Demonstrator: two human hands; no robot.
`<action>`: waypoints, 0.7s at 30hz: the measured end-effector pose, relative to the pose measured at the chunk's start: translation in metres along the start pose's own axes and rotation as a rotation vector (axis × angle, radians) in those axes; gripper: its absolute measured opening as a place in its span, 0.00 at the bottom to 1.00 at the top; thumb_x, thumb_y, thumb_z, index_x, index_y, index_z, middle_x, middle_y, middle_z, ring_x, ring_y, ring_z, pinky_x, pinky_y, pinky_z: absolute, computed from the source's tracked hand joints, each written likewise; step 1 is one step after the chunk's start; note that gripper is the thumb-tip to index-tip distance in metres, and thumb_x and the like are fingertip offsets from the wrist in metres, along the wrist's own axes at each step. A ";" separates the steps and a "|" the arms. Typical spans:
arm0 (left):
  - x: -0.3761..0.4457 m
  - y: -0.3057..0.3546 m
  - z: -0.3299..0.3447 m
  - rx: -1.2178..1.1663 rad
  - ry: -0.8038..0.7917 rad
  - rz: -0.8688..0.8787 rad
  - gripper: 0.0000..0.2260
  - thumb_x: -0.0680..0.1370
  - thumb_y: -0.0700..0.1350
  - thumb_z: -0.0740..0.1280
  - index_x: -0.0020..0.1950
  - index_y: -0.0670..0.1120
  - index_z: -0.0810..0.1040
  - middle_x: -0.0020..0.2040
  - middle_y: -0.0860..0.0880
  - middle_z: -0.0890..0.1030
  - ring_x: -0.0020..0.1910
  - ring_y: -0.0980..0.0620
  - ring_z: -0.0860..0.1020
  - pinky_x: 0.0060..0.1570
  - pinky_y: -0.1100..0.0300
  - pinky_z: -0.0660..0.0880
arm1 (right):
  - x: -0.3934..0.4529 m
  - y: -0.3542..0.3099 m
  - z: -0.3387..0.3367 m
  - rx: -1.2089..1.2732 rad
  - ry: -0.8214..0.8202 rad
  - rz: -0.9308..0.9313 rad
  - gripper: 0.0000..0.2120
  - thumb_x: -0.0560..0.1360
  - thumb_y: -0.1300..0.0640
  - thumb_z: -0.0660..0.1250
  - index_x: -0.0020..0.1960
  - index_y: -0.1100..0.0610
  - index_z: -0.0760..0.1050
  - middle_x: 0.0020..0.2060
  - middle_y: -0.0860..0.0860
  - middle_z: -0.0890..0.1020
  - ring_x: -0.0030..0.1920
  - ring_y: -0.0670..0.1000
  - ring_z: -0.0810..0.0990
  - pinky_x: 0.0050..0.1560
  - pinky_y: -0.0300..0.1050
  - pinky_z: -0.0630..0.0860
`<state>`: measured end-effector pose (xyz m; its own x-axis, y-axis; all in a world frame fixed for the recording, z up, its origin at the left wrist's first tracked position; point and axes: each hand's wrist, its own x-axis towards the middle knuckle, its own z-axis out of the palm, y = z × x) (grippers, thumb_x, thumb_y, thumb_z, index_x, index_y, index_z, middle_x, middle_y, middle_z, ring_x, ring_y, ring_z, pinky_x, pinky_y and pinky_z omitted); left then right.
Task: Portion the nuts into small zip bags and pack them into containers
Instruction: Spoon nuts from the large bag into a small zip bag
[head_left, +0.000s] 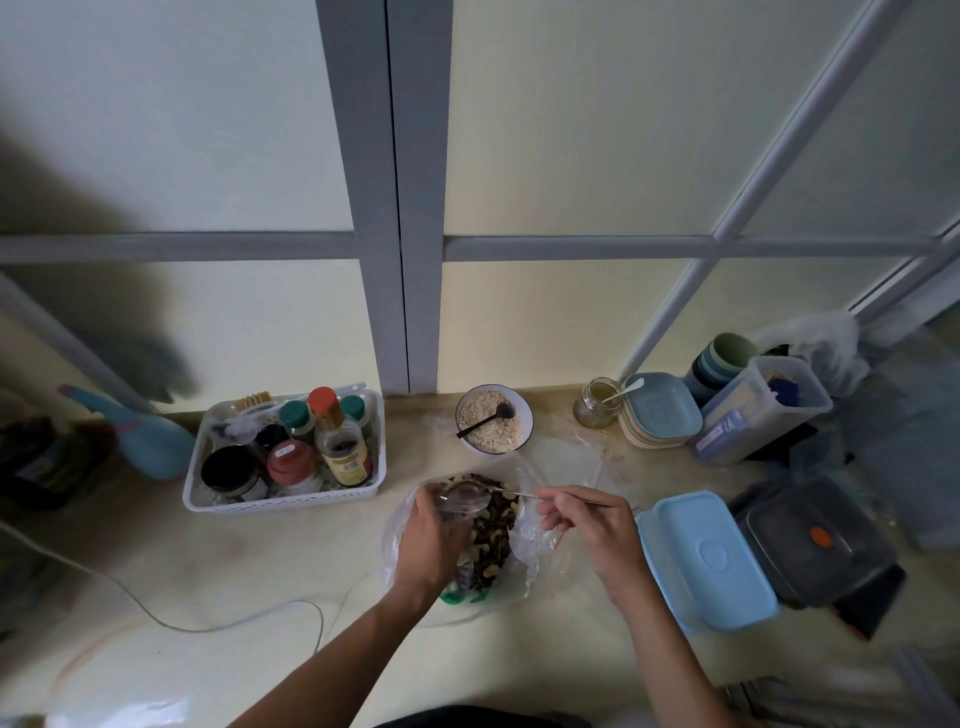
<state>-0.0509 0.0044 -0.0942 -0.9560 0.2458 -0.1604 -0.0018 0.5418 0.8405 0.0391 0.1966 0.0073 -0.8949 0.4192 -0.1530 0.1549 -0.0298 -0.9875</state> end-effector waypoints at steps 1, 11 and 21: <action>0.000 0.000 0.000 0.002 -0.001 -0.004 0.19 0.75 0.42 0.73 0.62 0.47 0.69 0.55 0.50 0.77 0.50 0.53 0.76 0.48 0.66 0.69 | 0.000 0.001 0.000 -0.004 0.009 -0.009 0.12 0.75 0.57 0.66 0.49 0.52 0.88 0.40 0.59 0.87 0.39 0.56 0.83 0.42 0.43 0.76; 0.001 -0.010 0.006 0.208 -0.186 0.016 0.16 0.77 0.50 0.68 0.62 0.49 0.69 0.59 0.51 0.80 0.53 0.49 0.80 0.51 0.54 0.79 | 0.011 0.017 -0.004 -0.161 0.316 0.040 0.12 0.82 0.56 0.64 0.47 0.49 0.86 0.36 0.55 0.86 0.37 0.55 0.85 0.42 0.49 0.80; -0.005 -0.010 0.006 0.414 -0.351 -0.131 0.21 0.74 0.58 0.67 0.60 0.45 0.71 0.53 0.50 0.84 0.53 0.51 0.82 0.53 0.56 0.79 | 0.007 0.035 0.028 -0.769 0.170 0.041 0.15 0.85 0.50 0.57 0.45 0.52 0.78 0.31 0.48 0.82 0.33 0.46 0.82 0.38 0.44 0.78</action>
<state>-0.0446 0.0030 -0.1049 -0.8002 0.3697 -0.4723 0.0688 0.8389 0.5400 0.0272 0.1733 -0.0297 -0.8158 0.5658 -0.1196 0.4877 0.5619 -0.6681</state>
